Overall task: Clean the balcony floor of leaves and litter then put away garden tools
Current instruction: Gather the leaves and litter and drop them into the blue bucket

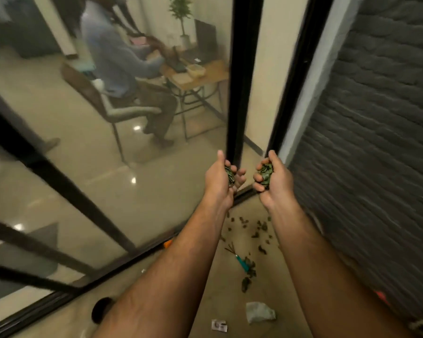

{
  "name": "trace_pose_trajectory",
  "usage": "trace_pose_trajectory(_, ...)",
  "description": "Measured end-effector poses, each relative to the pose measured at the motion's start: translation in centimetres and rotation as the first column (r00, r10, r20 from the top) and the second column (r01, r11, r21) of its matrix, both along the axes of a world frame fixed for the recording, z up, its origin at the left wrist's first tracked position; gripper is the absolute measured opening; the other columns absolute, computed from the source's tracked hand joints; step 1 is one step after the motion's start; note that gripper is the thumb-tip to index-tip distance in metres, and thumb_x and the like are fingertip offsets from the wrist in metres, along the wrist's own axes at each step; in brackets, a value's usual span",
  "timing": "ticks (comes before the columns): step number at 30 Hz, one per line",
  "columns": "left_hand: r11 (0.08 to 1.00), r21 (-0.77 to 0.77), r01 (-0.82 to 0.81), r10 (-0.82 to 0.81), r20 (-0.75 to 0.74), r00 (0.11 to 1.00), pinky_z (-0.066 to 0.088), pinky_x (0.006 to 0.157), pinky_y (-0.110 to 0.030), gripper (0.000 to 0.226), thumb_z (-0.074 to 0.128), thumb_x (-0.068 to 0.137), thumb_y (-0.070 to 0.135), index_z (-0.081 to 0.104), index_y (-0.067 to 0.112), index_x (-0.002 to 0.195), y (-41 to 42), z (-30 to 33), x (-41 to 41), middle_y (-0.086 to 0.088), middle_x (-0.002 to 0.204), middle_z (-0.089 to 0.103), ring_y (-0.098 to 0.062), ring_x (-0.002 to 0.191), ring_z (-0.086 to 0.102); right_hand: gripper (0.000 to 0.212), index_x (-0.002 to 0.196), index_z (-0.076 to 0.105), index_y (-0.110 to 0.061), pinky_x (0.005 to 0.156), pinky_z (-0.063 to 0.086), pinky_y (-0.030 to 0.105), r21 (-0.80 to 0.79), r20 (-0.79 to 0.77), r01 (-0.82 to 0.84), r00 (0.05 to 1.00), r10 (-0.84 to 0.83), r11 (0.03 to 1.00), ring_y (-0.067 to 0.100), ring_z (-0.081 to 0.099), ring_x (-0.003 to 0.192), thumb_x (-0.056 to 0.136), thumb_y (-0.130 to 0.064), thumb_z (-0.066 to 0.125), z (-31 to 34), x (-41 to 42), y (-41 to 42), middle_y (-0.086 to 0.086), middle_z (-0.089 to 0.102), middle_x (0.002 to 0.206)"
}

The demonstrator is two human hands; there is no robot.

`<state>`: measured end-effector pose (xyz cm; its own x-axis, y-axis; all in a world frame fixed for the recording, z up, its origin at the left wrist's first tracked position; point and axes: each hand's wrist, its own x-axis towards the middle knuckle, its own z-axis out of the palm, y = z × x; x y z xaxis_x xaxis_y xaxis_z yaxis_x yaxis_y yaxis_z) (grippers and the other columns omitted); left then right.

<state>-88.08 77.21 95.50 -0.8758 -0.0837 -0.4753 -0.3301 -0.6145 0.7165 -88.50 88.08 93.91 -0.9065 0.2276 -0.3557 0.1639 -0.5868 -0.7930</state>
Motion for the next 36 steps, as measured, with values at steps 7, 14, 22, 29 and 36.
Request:
trace_pose_trajectory(7,0.962,0.109,-0.252,0.257,-0.039,0.966,0.061,0.061,-0.030,0.037,0.046,0.103,0.041,0.047,0.012,0.080,-10.0,-0.4,0.7,-0.002,0.056,0.051,-0.024,0.074,0.071,0.028,0.078,0.051,-0.017,0.036,0.020,0.018,0.002,-0.025,-0.267,0.963,0.267,0.964,0.011,0.040,0.041,0.099,-0.036,0.054,0.5,-2.0,-10.0,0.000,0.052,0.062)
trace_pose_trajectory(14,0.800,0.135,-0.585,0.595,-0.060,0.801,0.062,0.069,-0.032,0.034,0.050,0.103,0.036,0.049,0.007,0.084,-13.9,0.4,3.0,-0.009,0.068,0.053,-0.026,0.079,0.072,0.026,0.080,0.051,-0.017,0.036,0.021,0.019,0.057,-0.066,-0.591,0.802,0.593,0.805,0.011,0.041,0.044,0.099,-0.035,0.055,2.1,-3.7,-15.0,0.000,0.053,0.064)
trace_pose_trajectory(22,0.561,0.122,-0.818,0.827,-0.044,0.561,0.047,0.044,-0.015,0.033,0.055,0.100,0.037,0.055,0.012,0.079,-15.3,0.0,10.6,-0.008,0.078,0.067,-0.005,0.049,0.054,0.026,0.082,0.051,-0.017,0.036,0.021,0.020,0.037,-0.068,-0.832,0.550,0.832,0.553,0.010,0.041,0.045,0.100,-0.036,0.053,1.5,0.6,-20.0,0.000,0.052,0.065)
trace_pose_trajectory(29,0.355,0.136,-0.925,0.934,-0.017,0.356,0.035,0.038,-0.014,0.043,0.056,0.096,0.049,0.053,0.016,0.070,-19.5,-0.8,18.8,0.001,0.062,0.054,-0.004,0.045,0.044,0.027,0.082,0.053,-0.017,0.035,0.024,0.021,0.009,-0.026,-0.941,0.338,0.941,0.338,0.010,0.042,0.048,0.098,-0.039,0.056,0.0,7.3,-25.8,0.000,0.053,0.067)
trace_pose_trajectory(36,0.184,0.060,-0.981,0.981,0.050,0.187,0.044,0.041,-0.018,0.042,0.056,0.095,0.052,0.051,0.018,0.071,-27.2,-3.1,27.7,0.005,0.054,0.057,-0.006,0.049,0.058,0.025,0.084,0.053,-0.016,0.036,0.023,0.020,-0.021,0.039,-0.984,0.175,0.984,0.176,0.010,0.042,0.048,0.099,-0.036,0.056,-1.8,16.3,-34.6,0.000,0.053,0.065)
